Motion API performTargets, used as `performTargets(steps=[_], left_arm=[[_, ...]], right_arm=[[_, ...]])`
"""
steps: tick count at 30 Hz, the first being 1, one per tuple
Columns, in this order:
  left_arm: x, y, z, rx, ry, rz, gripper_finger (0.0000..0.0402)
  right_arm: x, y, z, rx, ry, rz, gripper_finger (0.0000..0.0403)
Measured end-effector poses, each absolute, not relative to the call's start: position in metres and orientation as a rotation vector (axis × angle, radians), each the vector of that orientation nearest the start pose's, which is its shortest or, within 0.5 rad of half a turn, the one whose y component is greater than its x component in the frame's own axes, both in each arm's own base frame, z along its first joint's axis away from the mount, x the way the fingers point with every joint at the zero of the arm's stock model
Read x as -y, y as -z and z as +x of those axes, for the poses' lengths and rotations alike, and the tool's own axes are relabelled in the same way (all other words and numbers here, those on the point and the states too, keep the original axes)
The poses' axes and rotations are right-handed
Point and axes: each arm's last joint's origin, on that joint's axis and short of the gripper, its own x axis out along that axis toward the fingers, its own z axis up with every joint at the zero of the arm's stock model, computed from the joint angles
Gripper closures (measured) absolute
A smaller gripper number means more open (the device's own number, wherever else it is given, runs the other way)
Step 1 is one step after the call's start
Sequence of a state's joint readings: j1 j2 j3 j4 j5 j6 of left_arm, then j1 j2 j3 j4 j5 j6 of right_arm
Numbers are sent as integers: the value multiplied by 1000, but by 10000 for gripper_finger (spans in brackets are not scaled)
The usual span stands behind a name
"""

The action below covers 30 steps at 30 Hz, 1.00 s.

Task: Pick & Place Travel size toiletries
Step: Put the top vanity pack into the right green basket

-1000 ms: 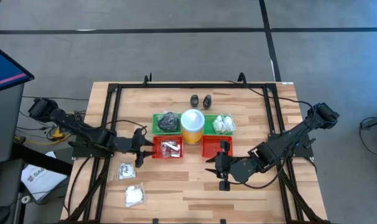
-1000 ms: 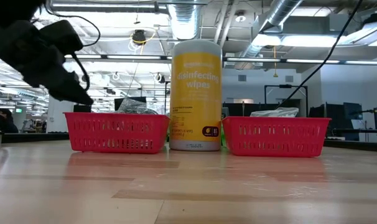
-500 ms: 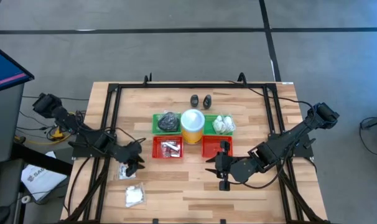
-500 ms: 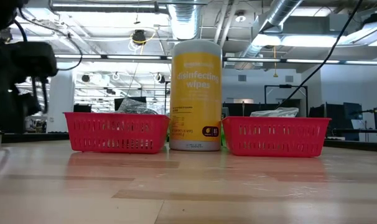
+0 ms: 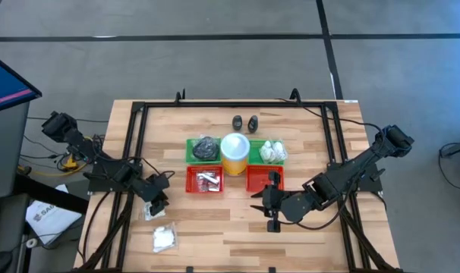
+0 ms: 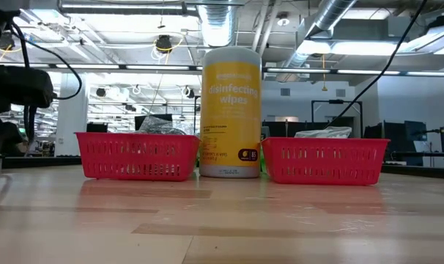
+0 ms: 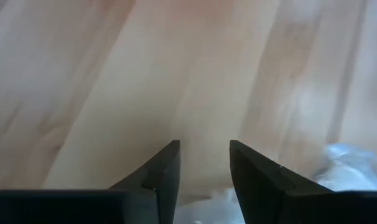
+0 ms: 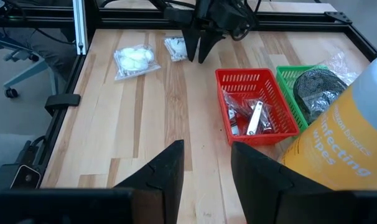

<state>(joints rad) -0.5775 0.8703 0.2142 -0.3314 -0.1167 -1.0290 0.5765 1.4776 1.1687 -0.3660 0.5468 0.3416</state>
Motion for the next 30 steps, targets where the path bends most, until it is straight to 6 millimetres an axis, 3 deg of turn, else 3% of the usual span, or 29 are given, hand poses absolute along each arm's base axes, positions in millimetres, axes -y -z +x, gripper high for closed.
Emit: performTargets(steps=[10,17,30], left_arm=[[63,-120,113,-1043,-166,-539,284],[63,-119,109,-1110,-179,-600,284],[64,-117,105,-1221,-154,-672,284]], right_arm=[[-157,-286,278,-562,84,-21,280],[-155,-276,276,-588,93,-22,280],[-158,-277,275,-587,84,-4,280]])
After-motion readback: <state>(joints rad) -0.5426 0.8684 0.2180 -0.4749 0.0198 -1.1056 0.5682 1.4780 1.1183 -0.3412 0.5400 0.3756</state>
